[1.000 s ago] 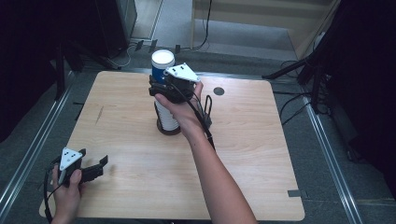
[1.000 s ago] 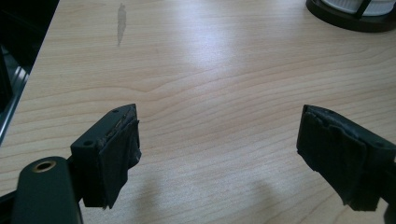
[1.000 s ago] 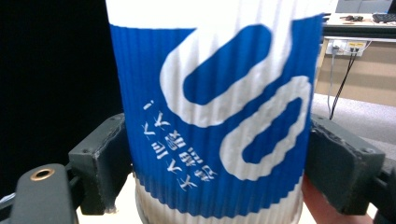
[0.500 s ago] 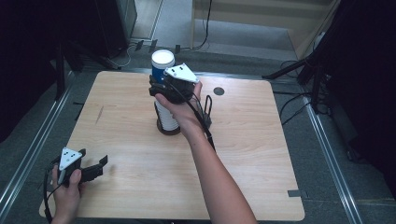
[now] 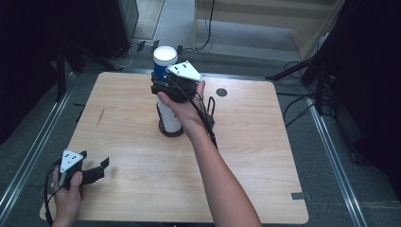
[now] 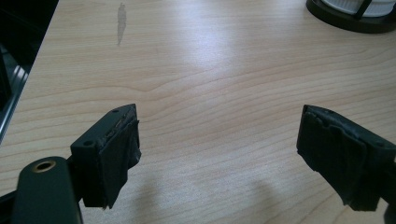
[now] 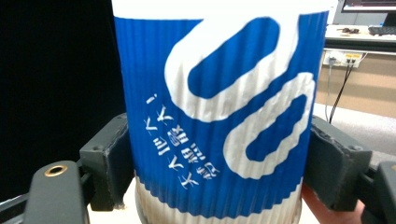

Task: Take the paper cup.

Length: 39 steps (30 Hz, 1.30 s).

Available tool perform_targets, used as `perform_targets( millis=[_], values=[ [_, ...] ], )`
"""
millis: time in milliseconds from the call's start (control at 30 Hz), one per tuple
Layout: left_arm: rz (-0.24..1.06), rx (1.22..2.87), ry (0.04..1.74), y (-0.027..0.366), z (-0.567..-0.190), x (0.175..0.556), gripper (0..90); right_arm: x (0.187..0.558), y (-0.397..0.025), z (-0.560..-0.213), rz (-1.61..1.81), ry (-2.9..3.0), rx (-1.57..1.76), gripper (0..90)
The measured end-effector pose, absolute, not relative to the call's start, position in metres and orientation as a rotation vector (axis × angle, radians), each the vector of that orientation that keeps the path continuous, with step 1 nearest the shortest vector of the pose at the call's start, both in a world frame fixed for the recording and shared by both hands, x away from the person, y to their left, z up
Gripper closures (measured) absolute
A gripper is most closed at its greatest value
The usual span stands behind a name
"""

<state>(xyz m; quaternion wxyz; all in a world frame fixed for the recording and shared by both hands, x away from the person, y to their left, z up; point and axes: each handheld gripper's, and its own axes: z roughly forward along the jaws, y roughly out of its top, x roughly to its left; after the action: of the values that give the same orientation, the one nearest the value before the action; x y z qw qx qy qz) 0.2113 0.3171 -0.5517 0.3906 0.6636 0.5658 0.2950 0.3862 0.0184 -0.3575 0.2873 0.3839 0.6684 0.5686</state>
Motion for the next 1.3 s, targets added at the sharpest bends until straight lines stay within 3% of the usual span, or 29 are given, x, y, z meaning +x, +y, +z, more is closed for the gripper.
perform_targets(
  millis=[1300],
  values=[
    [0.779, 1.640, 1.432, 0.318, -0.551, 0.207, 13.7, 0.373, 0.003, -0.289, 1.556, 1.659, 0.960, 19.8]
  ],
)
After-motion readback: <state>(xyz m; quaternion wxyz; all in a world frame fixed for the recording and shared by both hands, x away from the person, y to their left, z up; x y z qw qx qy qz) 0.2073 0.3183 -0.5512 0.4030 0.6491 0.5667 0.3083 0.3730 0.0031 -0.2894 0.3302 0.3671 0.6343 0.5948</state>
